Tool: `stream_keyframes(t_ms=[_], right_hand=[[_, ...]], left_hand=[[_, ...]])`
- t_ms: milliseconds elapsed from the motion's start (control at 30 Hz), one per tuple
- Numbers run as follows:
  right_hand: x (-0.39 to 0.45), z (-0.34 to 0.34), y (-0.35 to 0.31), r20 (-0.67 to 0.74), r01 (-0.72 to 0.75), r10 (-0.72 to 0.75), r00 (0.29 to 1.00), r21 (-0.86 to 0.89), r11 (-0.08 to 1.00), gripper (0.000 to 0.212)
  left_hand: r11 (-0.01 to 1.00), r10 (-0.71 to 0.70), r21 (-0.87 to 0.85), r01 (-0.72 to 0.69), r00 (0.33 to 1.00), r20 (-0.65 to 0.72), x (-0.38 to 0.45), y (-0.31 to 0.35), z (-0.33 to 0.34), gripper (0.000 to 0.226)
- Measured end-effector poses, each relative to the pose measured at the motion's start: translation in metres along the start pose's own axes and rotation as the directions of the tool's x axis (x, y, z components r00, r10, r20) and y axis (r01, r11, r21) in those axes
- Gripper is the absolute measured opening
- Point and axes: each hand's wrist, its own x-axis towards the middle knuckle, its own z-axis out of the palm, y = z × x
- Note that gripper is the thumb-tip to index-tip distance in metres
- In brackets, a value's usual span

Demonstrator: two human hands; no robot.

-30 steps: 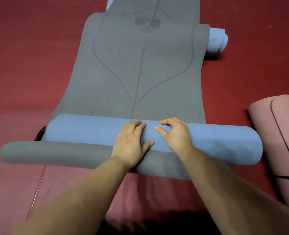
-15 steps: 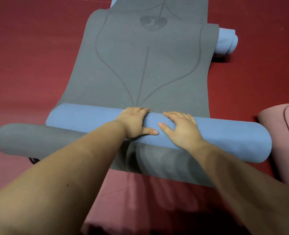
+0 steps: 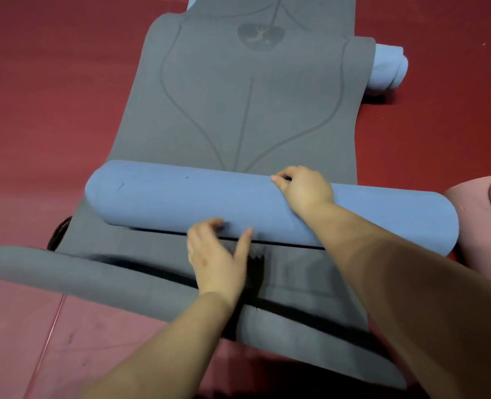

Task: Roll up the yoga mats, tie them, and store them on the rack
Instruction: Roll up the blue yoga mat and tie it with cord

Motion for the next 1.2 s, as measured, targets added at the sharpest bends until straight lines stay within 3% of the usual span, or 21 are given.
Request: stream_keyframes(t_ms=[33,67,100,133,167,233,333,400,500,633,800,900,1067,1200], right_hand=[[0.002,-0.003,-0.002,0.030,-0.013,0.014,0.999,-0.032,0.999,0.035],[0.003,-0.005,-0.003,0.059,-0.009,0.012,0.998,-0.059,0.998,0.039],[0.002,-0.005,-0.003,0.089,0.008,-0.002,0.996,-0.070,0.998,0.044],[-0.001,-0.006,-0.003,0.117,0.033,-0.024,0.993,-0.074,0.997,0.051],[-0.003,-0.005,-0.002,0.141,0.060,-0.047,0.989,-0.090,0.994,0.060],[-0.003,-0.005,0.000,0.191,0.134,-0.097,0.977,-0.191,0.973,0.080],[-0.002,-0.007,-0.002,0.266,0.190,-0.124,0.956,-0.242,0.951,0.098],[-0.006,-0.008,-0.003,0.255,0.193,-0.139,0.957,-0.200,0.961,0.100],[-0.019,-0.022,-0.006,0.141,0.183,-0.170,0.975,-0.079,0.980,0.096],[-0.040,-0.072,-0.011,0.001,0.204,-0.205,0.979,0.100,0.974,0.091],[-0.090,-0.146,-0.041,-0.169,0.253,-0.202,0.965,0.383,0.888,0.112],[-0.131,-0.193,-0.064,-0.275,0.324,-0.210,0.938,0.488,0.810,0.117],[-0.216,-0.279,-0.095,-0.370,0.446,-0.268,0.890,0.574,0.687,0.088],[-0.278,-0.314,-0.105,-0.328,0.462,-0.326,0.887,0.659,0.593,0.077]], left_hand=[[0.924,-0.362,-0.133,0.359,0.932,0.004,0.003,0.004,0.003,0.060],[0.727,-0.663,-0.178,0.663,0.745,0.072,0.009,0.007,0.005,0.068],[0.539,-0.813,-0.168,0.825,0.562,0.151,0.015,0.007,0.007,0.079],[0.427,-0.857,-0.176,0.887,0.459,0.235,0.021,0.004,0.008,0.084],[0.380,-0.841,-0.218,0.899,0.434,0.324,0.026,0.001,0.010,0.080],[0.349,-0.742,-0.355,0.867,0.487,0.461,0.032,-0.002,0.015,0.063],[0.140,-0.587,-0.515,0.846,0.490,0.644,0.036,0.002,0.018,0.056],[0.061,-0.534,-0.548,0.834,0.491,0.688,0.039,0.006,0.015,0.060],[0.024,-0.490,-0.598,0.801,0.531,0.692,0.046,0.021,0.003,0.055],[0.094,-0.394,-0.668,0.739,0.643,0.657,0.063,0.065,-0.031,0.066],[0.488,-0.187,-0.660,0.572,0.807,0.561,0.069,0.156,-0.102,0.054],[0.630,-0.042,-0.650,0.425,0.854,0.518,0.052,0.207,-0.151,0.046],[0.707,0.140,-0.675,0.211,0.893,0.427,0.004,0.259,-0.249,0.038],[0.741,0.254,-0.670,0.034,0.910,0.327,-0.032,0.265,-0.309,0.036]])
